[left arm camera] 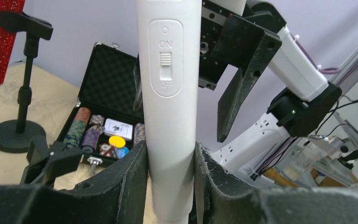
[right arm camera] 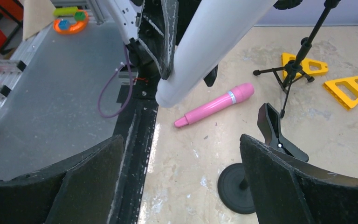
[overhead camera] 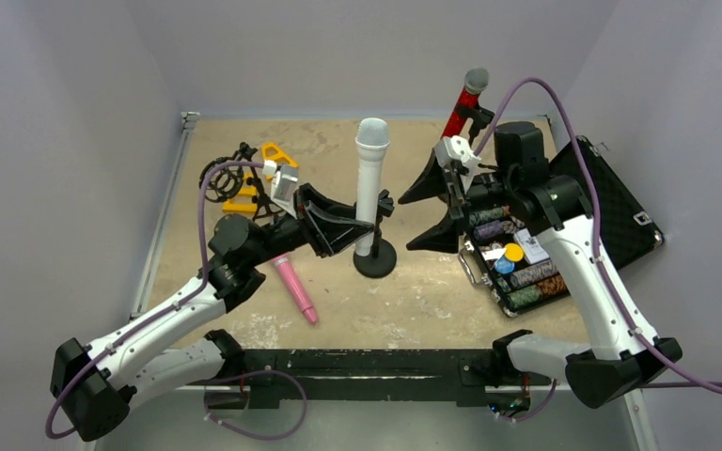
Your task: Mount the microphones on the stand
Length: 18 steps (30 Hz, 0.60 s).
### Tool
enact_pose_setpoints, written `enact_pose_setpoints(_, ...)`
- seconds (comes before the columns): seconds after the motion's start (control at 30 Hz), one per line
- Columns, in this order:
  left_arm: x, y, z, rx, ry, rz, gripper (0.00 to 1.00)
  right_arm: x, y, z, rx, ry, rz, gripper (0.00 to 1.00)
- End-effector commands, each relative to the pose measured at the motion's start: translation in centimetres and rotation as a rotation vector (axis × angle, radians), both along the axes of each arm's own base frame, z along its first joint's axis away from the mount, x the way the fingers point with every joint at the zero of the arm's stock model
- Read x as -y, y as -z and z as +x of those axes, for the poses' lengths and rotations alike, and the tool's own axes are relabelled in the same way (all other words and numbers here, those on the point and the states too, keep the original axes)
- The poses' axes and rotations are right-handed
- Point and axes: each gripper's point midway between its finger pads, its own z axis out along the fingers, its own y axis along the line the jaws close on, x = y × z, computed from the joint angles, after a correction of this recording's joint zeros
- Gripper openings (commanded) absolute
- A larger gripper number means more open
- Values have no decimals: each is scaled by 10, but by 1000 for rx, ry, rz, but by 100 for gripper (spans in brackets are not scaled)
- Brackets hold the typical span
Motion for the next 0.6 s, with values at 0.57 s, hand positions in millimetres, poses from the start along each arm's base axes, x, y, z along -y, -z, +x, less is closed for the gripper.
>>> enact_pose_setpoints(0.57, 49, -50, 5, 55, 47, -162, 0, -20, -57, 8, -317, -37, 128, 94)
